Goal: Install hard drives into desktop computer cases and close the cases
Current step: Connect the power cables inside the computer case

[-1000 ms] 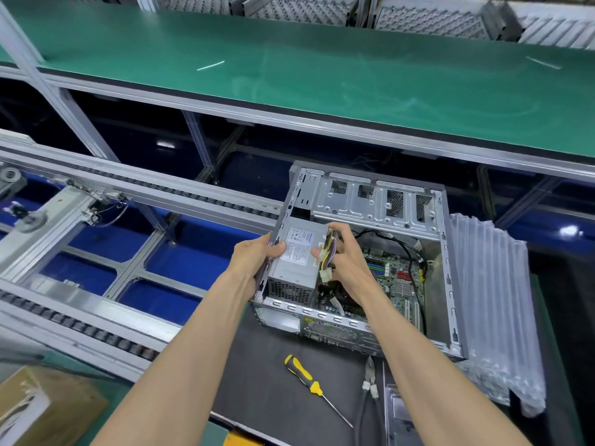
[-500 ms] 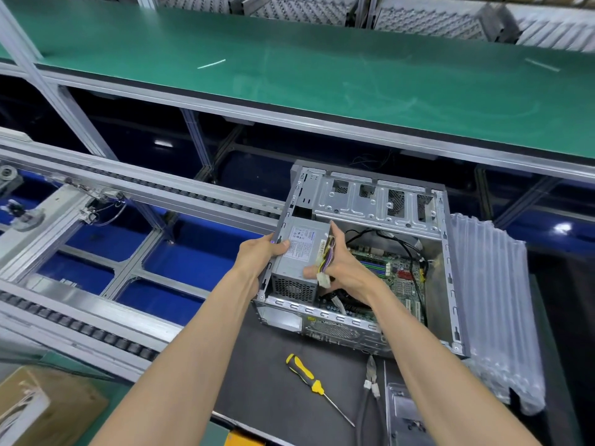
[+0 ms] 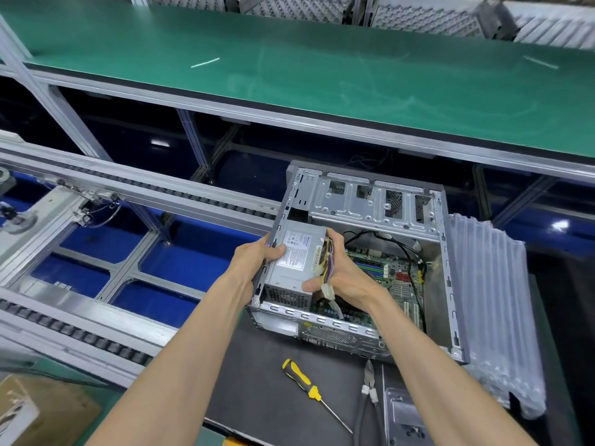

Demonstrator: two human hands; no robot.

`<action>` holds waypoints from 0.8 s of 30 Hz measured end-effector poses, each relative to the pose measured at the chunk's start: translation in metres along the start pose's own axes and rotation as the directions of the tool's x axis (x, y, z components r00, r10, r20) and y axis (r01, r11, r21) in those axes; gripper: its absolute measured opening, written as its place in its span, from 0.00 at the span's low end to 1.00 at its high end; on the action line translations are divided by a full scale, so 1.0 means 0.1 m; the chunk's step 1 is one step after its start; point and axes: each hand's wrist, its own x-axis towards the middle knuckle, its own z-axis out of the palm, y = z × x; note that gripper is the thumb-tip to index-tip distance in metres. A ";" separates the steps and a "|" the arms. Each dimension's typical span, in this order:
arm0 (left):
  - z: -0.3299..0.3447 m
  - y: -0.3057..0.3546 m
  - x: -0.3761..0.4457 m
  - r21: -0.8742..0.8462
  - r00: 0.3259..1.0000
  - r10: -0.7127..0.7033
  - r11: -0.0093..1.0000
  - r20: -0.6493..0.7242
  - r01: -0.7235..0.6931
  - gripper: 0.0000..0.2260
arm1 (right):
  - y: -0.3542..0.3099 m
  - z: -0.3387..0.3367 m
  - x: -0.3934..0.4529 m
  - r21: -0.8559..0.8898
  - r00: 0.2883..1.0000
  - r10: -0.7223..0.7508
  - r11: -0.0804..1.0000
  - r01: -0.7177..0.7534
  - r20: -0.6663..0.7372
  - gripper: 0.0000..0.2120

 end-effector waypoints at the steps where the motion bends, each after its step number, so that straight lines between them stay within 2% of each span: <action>1: 0.00 0.01 0.01 -0.007 1.000 -0.005 1.000 0.013 0.005 0.21 | 0.01 -0.01 0.01 0.003 1.000 -0.014 1.000 0.014 0.002 0.60; 4: 0.01 0.01 0.01 -0.006 1.000 0.000 1.000 0.003 0.000 0.25 | 0.02 -0.03 0.02 0.044 1.000 -0.024 0.999 0.025 -0.009 0.57; 9: 0.03 0.01 0.00 0.017 1.000 0.029 0.999 0.004 -0.029 0.24 | 0.04 -0.05 0.05 0.085 0.999 0.002 0.996 0.001 -0.042 0.52; 19: 0.01 -0.01 -0.06 -0.005 0.998 0.060 0.998 0.014 -0.060 0.19 | -0.01 -0.03 0.07 0.125 0.996 0.026 0.992 -0.015 -0.087 0.51; 24: 0.00 0.02 -0.06 -0.020 0.999 0.035 0.999 0.004 -0.035 0.31 | -0.01 -0.03 0.01 0.063 0.993 -0.082 0.994 0.087 -0.082 0.46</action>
